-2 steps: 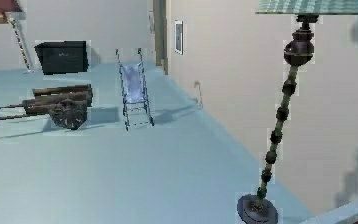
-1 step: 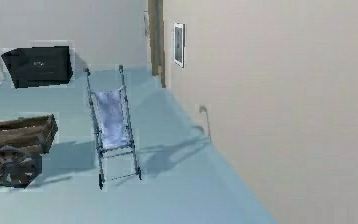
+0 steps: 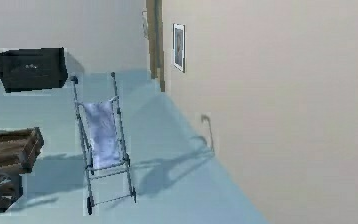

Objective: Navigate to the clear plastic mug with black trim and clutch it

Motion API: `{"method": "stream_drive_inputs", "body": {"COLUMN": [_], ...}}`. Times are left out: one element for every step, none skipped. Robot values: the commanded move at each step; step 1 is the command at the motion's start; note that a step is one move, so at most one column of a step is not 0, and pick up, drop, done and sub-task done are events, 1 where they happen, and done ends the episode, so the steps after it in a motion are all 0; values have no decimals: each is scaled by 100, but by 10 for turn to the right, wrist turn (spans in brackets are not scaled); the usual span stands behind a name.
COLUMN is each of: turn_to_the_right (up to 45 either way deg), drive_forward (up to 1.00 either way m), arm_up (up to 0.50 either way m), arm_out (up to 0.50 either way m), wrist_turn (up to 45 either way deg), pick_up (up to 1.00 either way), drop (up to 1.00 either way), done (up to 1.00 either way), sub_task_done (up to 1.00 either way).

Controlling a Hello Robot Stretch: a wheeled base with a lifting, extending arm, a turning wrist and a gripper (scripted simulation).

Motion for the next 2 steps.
{"method": "stream_drive_inputs", "body": {"turn_to_the_right": [60,30], "drive_forward": [0,0], "arm_up": [0,0], "arm_out": [0,0], "wrist_turn": [0,0], "pick_up": [0,0], "drop": [0,0], "done": [0,0], "sub_task_done": [0,0]}}
